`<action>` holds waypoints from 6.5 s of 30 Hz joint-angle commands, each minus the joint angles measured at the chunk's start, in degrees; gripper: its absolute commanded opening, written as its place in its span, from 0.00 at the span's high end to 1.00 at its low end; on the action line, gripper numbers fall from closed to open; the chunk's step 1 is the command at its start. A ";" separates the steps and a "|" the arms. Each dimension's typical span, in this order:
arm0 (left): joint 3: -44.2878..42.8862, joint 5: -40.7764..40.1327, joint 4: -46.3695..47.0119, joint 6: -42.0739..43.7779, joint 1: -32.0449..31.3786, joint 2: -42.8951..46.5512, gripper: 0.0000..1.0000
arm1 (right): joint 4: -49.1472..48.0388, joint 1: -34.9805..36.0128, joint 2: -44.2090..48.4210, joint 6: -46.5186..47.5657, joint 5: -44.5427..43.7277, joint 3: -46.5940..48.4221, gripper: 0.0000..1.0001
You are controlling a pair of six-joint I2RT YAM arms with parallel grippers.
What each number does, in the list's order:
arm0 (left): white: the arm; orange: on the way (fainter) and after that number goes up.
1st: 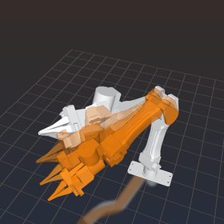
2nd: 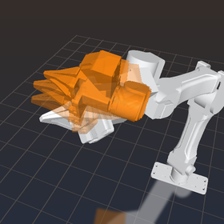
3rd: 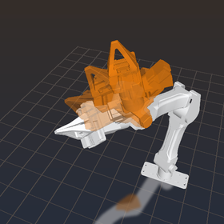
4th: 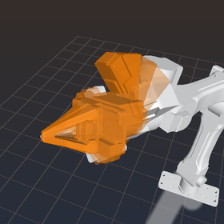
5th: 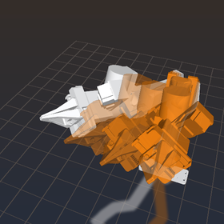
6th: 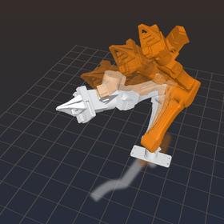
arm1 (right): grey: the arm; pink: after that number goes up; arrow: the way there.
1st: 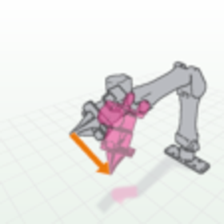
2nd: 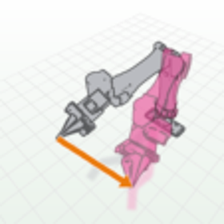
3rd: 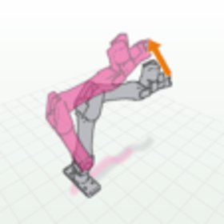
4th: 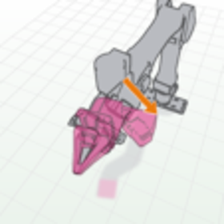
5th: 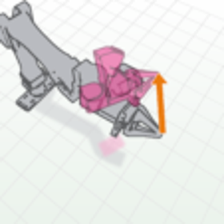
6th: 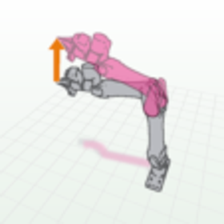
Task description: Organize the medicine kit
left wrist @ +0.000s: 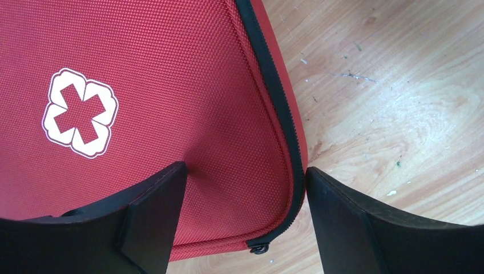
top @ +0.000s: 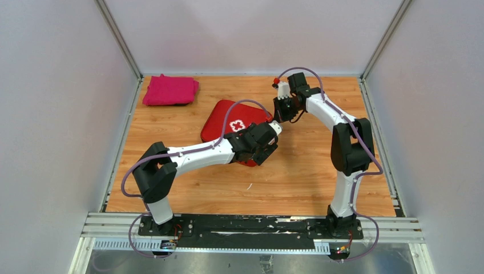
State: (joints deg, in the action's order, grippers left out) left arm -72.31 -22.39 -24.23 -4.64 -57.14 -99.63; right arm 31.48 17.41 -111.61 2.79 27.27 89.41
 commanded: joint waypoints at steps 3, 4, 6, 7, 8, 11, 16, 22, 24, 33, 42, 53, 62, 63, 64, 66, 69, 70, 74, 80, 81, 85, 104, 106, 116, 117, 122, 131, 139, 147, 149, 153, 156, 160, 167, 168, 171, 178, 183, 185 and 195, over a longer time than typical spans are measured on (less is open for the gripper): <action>1.24 -4.36 -1.30 -1.20 -0.51 -1.71 0.22 | 8.73 1.14 0.94 -0.73 -6.14 -1.83 1.00; 1.41 -4.83 -1.34 -1.59 -0.50 -1.80 0.24 | 9.20 1.14 1.43 -0.94 -6.50 -2.14 1.00; 1.84 -5.33 -1.35 -1.97 -0.51 -2.02 0.26 | 9.99 1.14 2.18 -1.30 -6.90 -2.80 1.00; 1.97 -5.58 -1.40 -2.19 -0.49 -2.19 0.27 | 10.31 1.14 2.79 -1.49 -6.60 -3.24 1.00; 2.12 -5.63 -1.35 -2.32 -0.44 -2.30 0.28 | 10.50 1.14 3.33 -1.68 -6.16 -3.77 1.00; 2.56 -5.30 -0.94 -2.60 -0.43 -2.42 0.29 | 10.91 1.14 5.08 -2.28 -3.57 -5.61 1.00; 3.05 -4.83 -0.19 -2.82 -0.38 -2.58 0.32 | 11.23 1.14 8.05 -2.44 1.01 -9.73 1.00; 3.30 -4.28 0.25 -3.24 -0.33 -3.31 0.37 | 12.85 1.17 12.10 -1.50 4.31 -12.54 1.00; 3.60 -4.09 0.61 -3.47 -0.25 -3.35 0.38 | 13.07 1.24 13.22 -1.05 6.45 -13.50 1.00; 3.45 -3.00 1.44 -3.79 0.02 -3.37 0.40 | 9.38 4.41 14.69 -2.42 14.12 -17.16 1.00; 4.92 -2.55 2.79 -3.96 0.06 -2.37 0.37 | -2.49 10.87 16.35 -12.34 15.31 -23.09 1.00; 13.84 3.36 8.23 -4.08 0.25 17.32 0.13 | -6.45 9.01 23.60 -17.72 -1.08 -29.14 1.00; 13.05 13.37 7.93 -10.14 20.27 21.36 0.08 | -5.91 -1.29 23.40 -17.26 -3.49 -26.78 1.00; 12.65 13.76 7.77 -9.80 21.66 20.99 0.08 | -5.24 -3.00 22.40 -16.69 -3.23 -24.80 1.00; 12.33 13.62 7.56 -9.06 22.44 20.62 0.07 | -4.82 -3.94 20.99 -16.25 -3.13 -23.75 1.00; 11.29 12.00 6.66 -7.15 22.95 19.60 0.07 | -3.16 -6.25 18.19 -15.74 -2.99 -19.27 1.00; 10.61 9.89 5.70 -6.52 23.58 17.91 0.06 | -1.89 -7.12 14.07 -15.28 -2.52 -13.38 1.00; 10.71 10.51 5.92 -6.85 24.03 17.46 0.06 | -1.46 -7.13 12.64 -15.19 -1.89 -11.43 1.00; 11.43 16.35 8.61 -9.15 25.64 14.90 0.06 | 0.11 -7.06 6.52 -13.71 1.28 -4.73 1.00; 13.79 21.99 12.58 -13.64 28.23 11.93 0.06 | 1.21 -6.73 2.57 -10.93 4.31 -2.33 1.00; 14.41 22.98 13.23 -14.24 28.38 11.72 0.06 | 1.21 -6.51 2.46 -10.48 4.52 -2.55 1.00; 16.56 25.62 16.25 -15.28 28.49 11.82 0.09 | 1.28 -4.90 1.82 -8.29 4.91 -3.09 1.00; 9.24 23.06 17.31 -17.55 37.36 4.90 0.13 | 2.39 -3.00 2.00 -6.32 4.45 -3.92 1.00; 8.31 25.72 17.47 -17.58 37.37 3.10 0.21 | 2.73 -2.85 1.90 -5.94 4.61 -3.84 1.00; 15.65 33.83 23.78 -22.90 37.37 6.07 0.39 | 5.05 -1.02 1.13 -3.12 4.79 -2.28 1.00; 16.64 34.23 24.01 -23.42 37.31 7.19 0.40 | 5.22 -0.63 1.06 -3.04 4.82 -2.08 1.00; 22.72 34.25 23.28 -25.13 37.28 15.07 0.41 | 6.28 1.34 0.72 -1.07 5.32 -1.13 1.00; 25.30 13.66 4.79 -22.91 37.28 29.93 0.17 | 6.73 3.54 2.24 -1.38 4.09 -2.06 1.00; 20.63 11.52 8.07 -4.48 28.71 33.92 0.09 | 6.71 3.50 1.82 -0.94 2.81 -3.16 1.00; 21.12 17.03 12.62 20.10 10.61 28.01 0.11 | 6.66 3.46 1.13 -0.95 3.07 -3.32 1.00; 20.38 16.84 12.11 23.63 8.42 25.17 0.11 | 6.66 3.51 1.09 -0.93 3.05 -3.32 1.00; 17.31 15.27 9.80 27.33 7.23 18.60 0.14 | 6.74 3.51 1.01 -0.90 3.48 -3.44 1.00; 15.78 13.96 9.83 29.09 7.20 15.15 0.16 | 6.79 3.51 1.18 -0.70 3.18 -3.77 1.00; 15.00 11.11 11.01 29.45 7.22 12.42 0.19 | 7.28 3.50 1.68 -0.44 1.98 -4.30 1.00; 13.72 7.50 8.27 28.19 7.22 7.17 0.25 | 8.73 3.51 3.55 -1.63 0.38 -6.55 1.00; 13.75 7.20 8.24 28.08 7.22 6.83 0.26 | 8.95 3.51 4.00 -1.78 0.14 -6.98 1.00; 13.80 7.39 8.24 27.61 7.33 6.52 0.28 | 9.73 3.44 5.23 -2.19 -0.36 -8.31 1.00; 13.11 9.19 8.13 25.49 8.77 6.41 0.34 | 9.89 3.49 8.70 -2.44 1.60 -12.88 1.00; 12.34 10.28 7.89 24.58 9.24 5.77 0.37 | 9.48 3.51 11.68 -2.44 4.81 -16.17 1.00; 11.90 10.63 7.67 24.20 9.33 5.24 0.38 | 9.15 3.55 13.12 -3.88 6.17 -17.55 1.00; 11.06 12.24 7.38 22.68 9.86 4.89 0.41 | 2.18 6.95 19.42 -9.97 9.73 -24.82 1.00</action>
State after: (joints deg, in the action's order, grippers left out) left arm -60.58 -11.38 -16.12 20.71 -48.60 -92.82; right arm 31.94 21.23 -95.24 -3.22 35.11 67.99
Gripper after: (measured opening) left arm 0.603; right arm 0.017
